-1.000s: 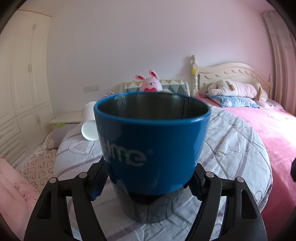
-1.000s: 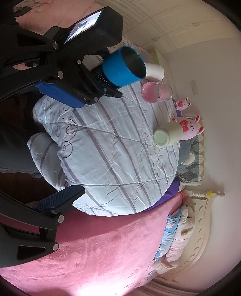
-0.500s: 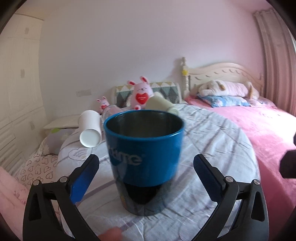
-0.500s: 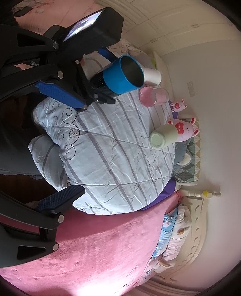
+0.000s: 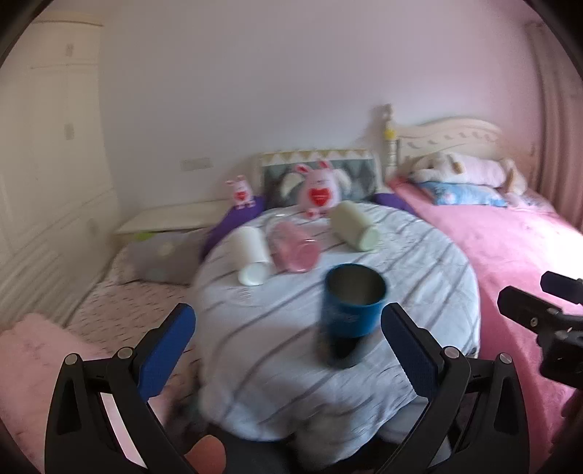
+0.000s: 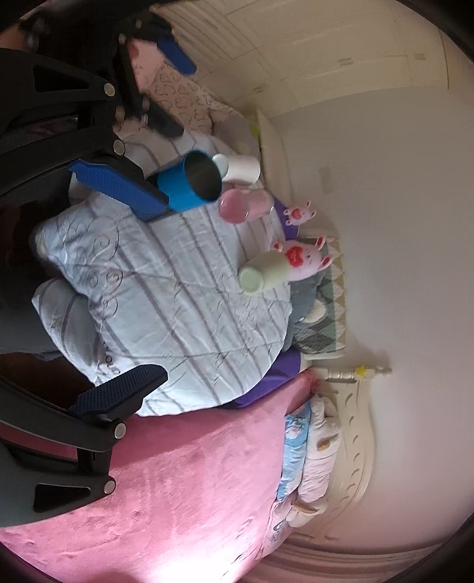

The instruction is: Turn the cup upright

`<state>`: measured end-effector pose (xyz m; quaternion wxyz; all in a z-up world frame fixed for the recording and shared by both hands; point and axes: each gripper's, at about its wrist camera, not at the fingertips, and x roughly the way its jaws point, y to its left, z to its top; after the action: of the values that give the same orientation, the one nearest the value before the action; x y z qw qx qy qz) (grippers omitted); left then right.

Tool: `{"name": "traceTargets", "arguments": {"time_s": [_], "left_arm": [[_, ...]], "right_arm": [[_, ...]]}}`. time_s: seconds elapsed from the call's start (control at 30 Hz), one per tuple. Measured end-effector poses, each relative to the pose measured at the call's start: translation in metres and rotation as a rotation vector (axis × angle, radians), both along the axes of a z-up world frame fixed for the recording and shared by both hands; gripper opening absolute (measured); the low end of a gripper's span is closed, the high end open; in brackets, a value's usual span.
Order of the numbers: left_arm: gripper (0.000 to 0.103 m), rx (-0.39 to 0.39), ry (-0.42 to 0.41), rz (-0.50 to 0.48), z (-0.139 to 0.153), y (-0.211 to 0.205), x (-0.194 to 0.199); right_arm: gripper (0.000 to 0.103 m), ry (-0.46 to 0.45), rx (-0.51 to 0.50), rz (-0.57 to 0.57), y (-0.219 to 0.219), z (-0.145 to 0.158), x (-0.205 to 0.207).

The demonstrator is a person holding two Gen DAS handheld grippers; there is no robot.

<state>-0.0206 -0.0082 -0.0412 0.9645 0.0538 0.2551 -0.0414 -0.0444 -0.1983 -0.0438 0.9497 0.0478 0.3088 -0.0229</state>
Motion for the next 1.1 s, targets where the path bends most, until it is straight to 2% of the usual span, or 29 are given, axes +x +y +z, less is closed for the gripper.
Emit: {"name": "traceTargets", "arguments": {"time_s": [0.27,0.57,1.1], "left_arm": [[0.103,0.024,0.052,0.114,0.032,0.044,-0.034],[0.103,0.005,0.123,0.135,0.017,0.049,-0.042],[0.103,-0.009,0.163,0.137,0.012,0.049,-0.038]], "right_arm": [[0.087,-0.05,-0.019,0.077,0.029,0.004,-0.011],[0.087,-0.034,-0.027,0.099,0.041,-0.003,-0.021],[0.087,-0.019,-0.029,0.109,0.043,-0.001,-0.021]]}}
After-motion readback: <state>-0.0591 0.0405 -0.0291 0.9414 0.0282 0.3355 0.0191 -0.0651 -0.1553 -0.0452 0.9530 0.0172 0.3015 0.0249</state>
